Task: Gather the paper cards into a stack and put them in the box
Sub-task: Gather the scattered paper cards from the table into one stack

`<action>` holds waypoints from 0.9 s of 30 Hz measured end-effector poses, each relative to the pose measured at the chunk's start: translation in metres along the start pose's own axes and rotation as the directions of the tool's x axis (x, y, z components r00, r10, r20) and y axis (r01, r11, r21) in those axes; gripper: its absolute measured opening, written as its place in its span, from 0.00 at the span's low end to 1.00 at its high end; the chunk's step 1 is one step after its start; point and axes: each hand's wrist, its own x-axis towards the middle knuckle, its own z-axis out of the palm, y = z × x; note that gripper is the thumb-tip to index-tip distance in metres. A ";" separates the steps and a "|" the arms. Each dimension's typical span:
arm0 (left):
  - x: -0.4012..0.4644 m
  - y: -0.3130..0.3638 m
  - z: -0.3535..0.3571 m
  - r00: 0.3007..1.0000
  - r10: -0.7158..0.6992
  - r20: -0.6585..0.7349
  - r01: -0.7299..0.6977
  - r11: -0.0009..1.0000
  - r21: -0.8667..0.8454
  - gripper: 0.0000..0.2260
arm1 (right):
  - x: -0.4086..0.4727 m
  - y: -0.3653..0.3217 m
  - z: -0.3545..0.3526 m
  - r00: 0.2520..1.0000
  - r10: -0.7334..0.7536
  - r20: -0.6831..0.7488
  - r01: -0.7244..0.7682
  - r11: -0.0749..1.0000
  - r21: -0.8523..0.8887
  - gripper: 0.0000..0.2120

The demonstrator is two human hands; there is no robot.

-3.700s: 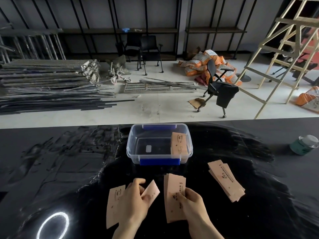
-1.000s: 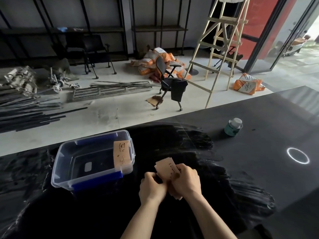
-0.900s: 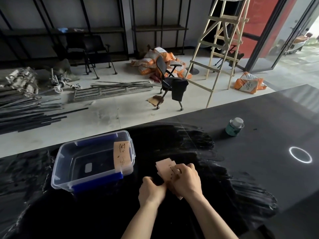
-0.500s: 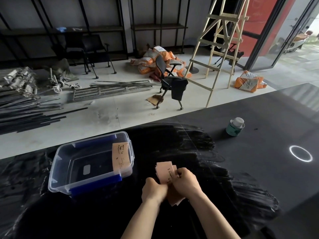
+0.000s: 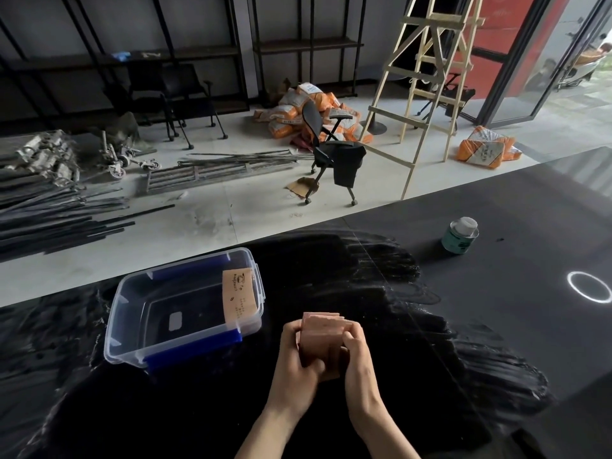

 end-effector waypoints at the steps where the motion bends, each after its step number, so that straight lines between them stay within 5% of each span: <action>1: -0.002 -0.002 0.000 1.000 0.008 0.013 -0.007 0.999 -0.042 0.27 | -0.003 0.001 0.003 1.000 -0.011 0.012 0.010 0.999 0.034 0.20; 6: -0.007 -0.009 0.002 0.999 -0.003 -0.039 -0.005 0.979 -0.205 0.27 | -0.005 0.009 0.012 0.996 0.093 -0.001 -0.093 0.991 0.094 0.33; 11: -0.015 -0.018 0.010 0.998 0.037 -0.041 -0.048 0.944 -0.326 0.20 | -0.003 0.010 0.011 0.993 0.105 -0.052 -0.097 0.985 0.146 0.35; 15: -0.020 -0.009 0.012 1.000 -0.001 0.000 0.001 0.933 -0.360 0.42 | -0.006 0.001 0.011 0.996 0.079 -0.034 -0.072 0.983 0.167 0.36; 17: -0.013 -0.004 0.015 0.992 -0.096 -0.085 0.050 0.899 -0.435 0.43 | -0.005 0.000 0.014 0.995 0.085 -0.048 -0.075 0.982 0.176 0.33; 19: -0.007 -0.006 0.019 0.968 -0.197 -0.156 0.097 0.865 -0.492 0.39 | -0.005 0.009 0.016 0.989 0.136 -0.058 -0.122 0.973 0.195 0.32; 23: 0.000 -0.005 0.019 0.934 -0.178 -0.309 0.041 0.915 -0.402 0.11 | -0.008 0.015 0.019 0.960 0.280 -0.021 -0.264 0.926 0.268 0.36; 27: -0.001 0.000 0.019 0.932 -0.217 -0.290 0.026 0.840 -0.543 0.10 | -0.010 0.011 0.022 0.962 0.273 -0.025 -0.255 0.922 0.292 0.43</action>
